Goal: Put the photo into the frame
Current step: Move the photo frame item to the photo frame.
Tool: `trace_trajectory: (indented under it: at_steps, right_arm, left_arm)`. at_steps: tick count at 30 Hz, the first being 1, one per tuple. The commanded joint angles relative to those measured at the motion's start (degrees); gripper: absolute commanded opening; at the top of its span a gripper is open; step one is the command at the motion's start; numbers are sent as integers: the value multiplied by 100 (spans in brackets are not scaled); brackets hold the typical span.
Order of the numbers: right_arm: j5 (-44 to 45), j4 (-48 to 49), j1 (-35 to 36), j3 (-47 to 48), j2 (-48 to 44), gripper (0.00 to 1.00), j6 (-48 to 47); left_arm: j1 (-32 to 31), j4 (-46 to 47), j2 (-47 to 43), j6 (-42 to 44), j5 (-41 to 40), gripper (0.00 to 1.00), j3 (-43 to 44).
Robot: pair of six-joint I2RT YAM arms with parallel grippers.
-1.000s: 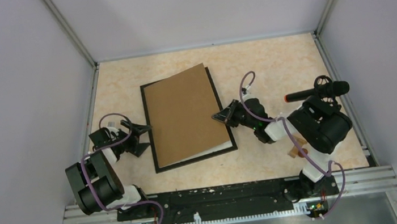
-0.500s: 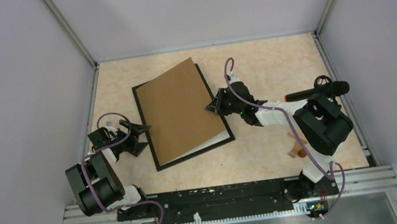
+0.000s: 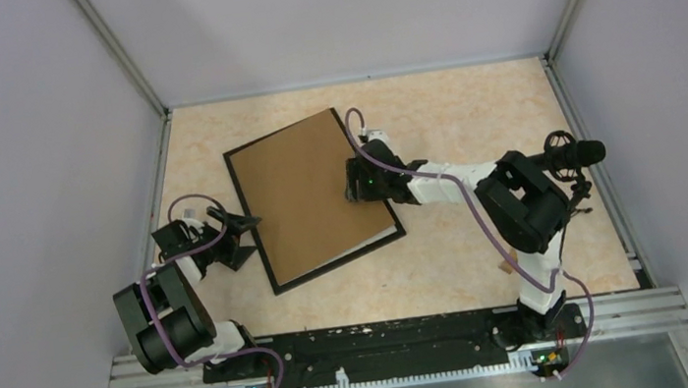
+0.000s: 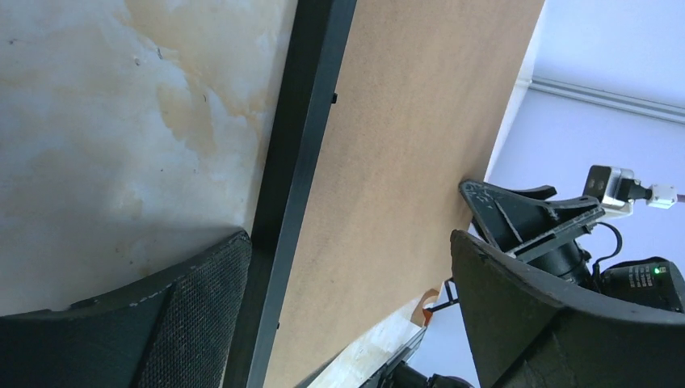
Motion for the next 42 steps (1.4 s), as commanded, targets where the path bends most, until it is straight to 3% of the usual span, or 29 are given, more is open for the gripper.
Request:
trace_trajectory:
  at_steps: [1, 6, 12, 16, 21, 26, 42]
  right_arm:
    - [865, -1679, 459, 686, 389, 71, -805]
    - [1236, -2309, 483, 1063, 294, 89, -1068]
    - [770, -2336, 442, 865, -209, 92, -1074]
    - [-763, -1610, -49, 327, -636, 93, -841]
    - [-567, -1881, -151, 248, -1126, 99, -1149]
    - [-885, -1496, -435, 88, -1274, 98, -1038]
    - [-1252, -925, -644, -227, -669, 77, -769]
  left_arm:
    - [-101, -654, 242, 278, -300, 99, -189]
    - [-92, -719, 251, 364, -335, 99, -149]
    - [-90, -878, 108, 478, -502, 99, -66]
    - [-93, -1059, -24, 620, -608, 99, 38]
    - [-94, -1335, -246, 826, -812, 99, 198]
    - [-95, -1410, -523, 948, -1089, 99, 258]
    - [-205, -1415, -304, 1004, -1033, 98, 422]
